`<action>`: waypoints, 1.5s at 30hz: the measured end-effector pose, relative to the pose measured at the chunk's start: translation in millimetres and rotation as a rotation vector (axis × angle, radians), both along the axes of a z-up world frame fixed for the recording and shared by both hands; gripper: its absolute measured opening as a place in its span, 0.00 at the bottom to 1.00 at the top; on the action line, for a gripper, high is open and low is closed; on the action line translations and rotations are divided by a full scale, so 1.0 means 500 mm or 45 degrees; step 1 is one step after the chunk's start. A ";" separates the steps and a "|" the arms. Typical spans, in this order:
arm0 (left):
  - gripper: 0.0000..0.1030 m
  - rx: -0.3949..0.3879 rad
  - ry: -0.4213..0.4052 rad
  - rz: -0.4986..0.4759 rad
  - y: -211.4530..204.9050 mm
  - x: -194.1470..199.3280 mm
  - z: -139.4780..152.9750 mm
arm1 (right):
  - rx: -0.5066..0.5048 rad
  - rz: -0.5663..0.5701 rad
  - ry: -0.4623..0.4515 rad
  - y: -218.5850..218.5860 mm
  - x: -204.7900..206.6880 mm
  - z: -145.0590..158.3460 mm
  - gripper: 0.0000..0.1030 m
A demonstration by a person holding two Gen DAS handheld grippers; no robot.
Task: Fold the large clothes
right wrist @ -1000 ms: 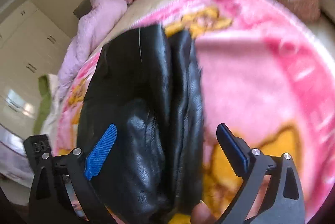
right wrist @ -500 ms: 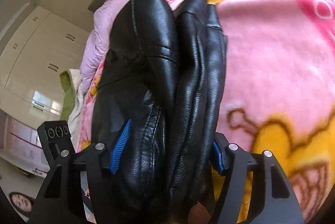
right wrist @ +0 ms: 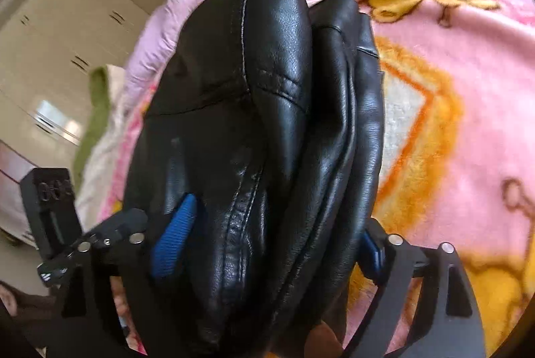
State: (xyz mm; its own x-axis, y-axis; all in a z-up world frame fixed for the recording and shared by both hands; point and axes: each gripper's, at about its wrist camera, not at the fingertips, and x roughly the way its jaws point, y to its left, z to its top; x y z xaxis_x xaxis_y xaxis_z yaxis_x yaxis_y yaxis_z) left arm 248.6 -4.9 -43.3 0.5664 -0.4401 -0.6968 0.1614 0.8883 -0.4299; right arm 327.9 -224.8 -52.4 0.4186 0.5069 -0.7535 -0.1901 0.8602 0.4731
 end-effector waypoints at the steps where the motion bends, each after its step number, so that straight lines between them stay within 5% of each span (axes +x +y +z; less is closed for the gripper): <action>1: 0.81 0.006 -0.007 -0.003 -0.007 0.002 0.003 | -0.045 -0.010 -0.026 -0.003 -0.003 0.014 0.89; 6: 0.81 0.033 -0.015 0.000 -0.018 0.002 0.008 | -0.271 -0.157 -0.250 -0.024 -0.016 0.096 0.90; 11: 0.81 0.041 -0.020 0.001 -0.018 0.000 0.007 | -0.274 -0.204 -0.289 -0.006 0.007 0.108 0.86; 19: 0.82 0.072 -0.033 -0.009 -0.023 -0.001 0.009 | -0.306 -0.262 -0.323 0.026 0.075 0.101 0.55; 21: 0.82 0.072 -0.033 -0.011 -0.023 0.000 0.008 | -0.305 -0.242 -0.335 0.031 0.082 0.094 0.26; 24: 0.82 0.082 -0.042 -0.024 -0.025 -0.002 0.010 | -0.264 -0.234 -0.388 0.026 0.071 0.106 0.09; 28: 0.85 0.136 -0.088 -0.051 -0.039 -0.014 0.021 | -0.266 -0.253 -0.458 0.010 0.058 0.126 0.08; 37: 0.86 0.187 -0.102 -0.116 -0.064 -0.017 0.015 | -0.303 -0.366 -0.374 -0.039 0.078 0.050 0.17; 45: 0.86 0.207 -0.101 -0.114 -0.068 -0.021 0.015 | -0.256 -0.386 -0.355 -0.041 0.042 0.078 0.26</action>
